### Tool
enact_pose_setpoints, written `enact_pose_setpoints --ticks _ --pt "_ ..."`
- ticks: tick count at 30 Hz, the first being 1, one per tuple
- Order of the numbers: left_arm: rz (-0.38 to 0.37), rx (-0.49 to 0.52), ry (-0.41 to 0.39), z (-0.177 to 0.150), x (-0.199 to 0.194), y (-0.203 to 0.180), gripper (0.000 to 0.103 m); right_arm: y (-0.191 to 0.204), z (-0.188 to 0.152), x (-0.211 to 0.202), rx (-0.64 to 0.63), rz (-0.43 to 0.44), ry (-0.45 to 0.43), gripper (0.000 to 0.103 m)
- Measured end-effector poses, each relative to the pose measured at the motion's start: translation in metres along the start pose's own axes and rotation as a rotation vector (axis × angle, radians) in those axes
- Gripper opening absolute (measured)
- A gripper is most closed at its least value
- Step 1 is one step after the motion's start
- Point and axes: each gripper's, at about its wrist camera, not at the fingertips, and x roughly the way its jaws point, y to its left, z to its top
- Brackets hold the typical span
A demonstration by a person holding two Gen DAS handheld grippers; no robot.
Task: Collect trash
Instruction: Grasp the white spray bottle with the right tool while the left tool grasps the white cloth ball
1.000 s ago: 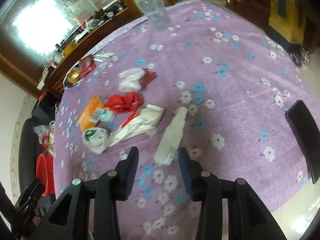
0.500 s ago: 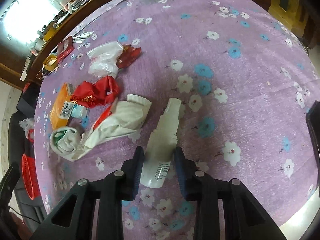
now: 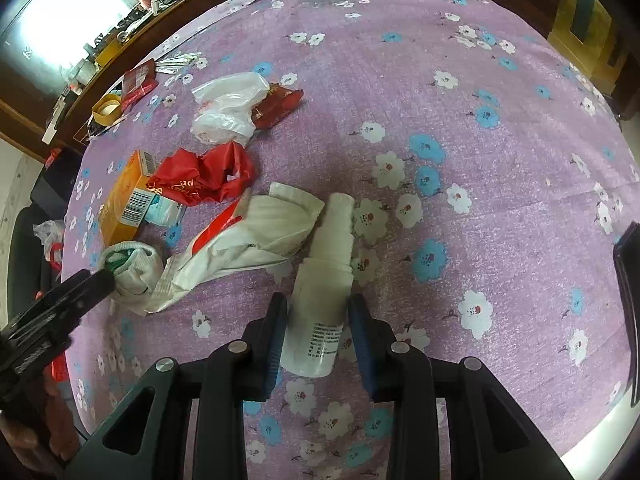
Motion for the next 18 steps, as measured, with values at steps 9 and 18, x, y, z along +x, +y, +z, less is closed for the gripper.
enact_pose_setpoints --ticks 9,18 --pt "-0.007 0.028 0.000 0.004 0.022 -0.016 0.060 -0.005 -0.009 -0.001 -0.023 0.018 -0.013 0.033" --pt "0.013 0.069 -0.074 -0.017 0.009 -0.025 0.037 -0.006 -0.018 -0.021 -0.044 0.048 -0.055 0.032"
